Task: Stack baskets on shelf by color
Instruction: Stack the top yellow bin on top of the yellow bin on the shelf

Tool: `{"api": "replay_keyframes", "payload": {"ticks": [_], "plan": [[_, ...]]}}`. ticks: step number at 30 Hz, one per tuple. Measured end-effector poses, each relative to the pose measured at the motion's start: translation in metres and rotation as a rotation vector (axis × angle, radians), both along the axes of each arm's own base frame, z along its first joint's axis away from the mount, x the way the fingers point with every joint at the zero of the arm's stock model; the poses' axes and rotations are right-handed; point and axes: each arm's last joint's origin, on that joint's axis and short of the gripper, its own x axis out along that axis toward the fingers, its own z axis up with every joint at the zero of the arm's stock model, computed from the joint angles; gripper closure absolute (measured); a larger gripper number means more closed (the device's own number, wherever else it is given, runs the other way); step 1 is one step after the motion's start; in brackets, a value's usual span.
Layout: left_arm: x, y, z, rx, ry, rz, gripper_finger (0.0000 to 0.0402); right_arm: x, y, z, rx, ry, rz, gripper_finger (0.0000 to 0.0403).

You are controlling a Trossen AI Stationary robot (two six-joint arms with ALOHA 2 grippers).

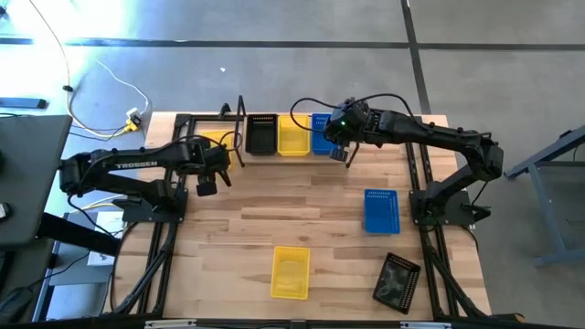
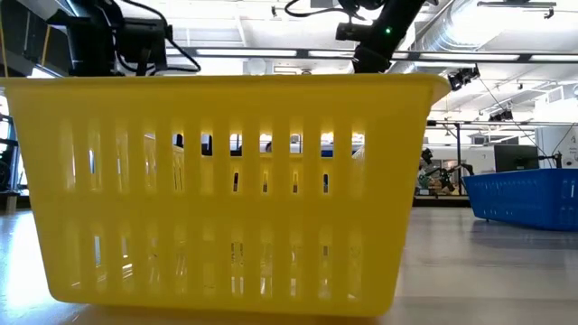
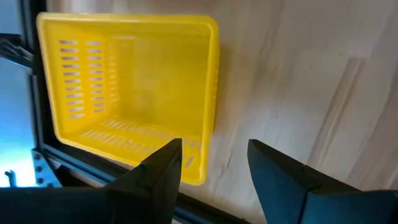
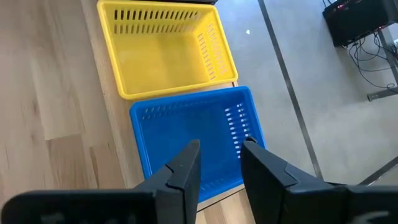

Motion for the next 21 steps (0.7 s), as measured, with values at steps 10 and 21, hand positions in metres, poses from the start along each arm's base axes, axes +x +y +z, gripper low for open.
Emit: {"api": "replay_keyframes", "payload": {"ticks": [10, 21], "plan": [[0.008, 0.008, -0.022, 0.009, 0.098, -0.017, 0.0229, 0.000, 0.000, 0.000, 0.000, 0.000, 0.000, 0.0302], [0.012, 0.022, -0.040, -0.059, 0.156, 0.018, 0.0233, 0.000, 0.000, 0.000, 0.000, -0.001, 0.000, 0.0302]]}}
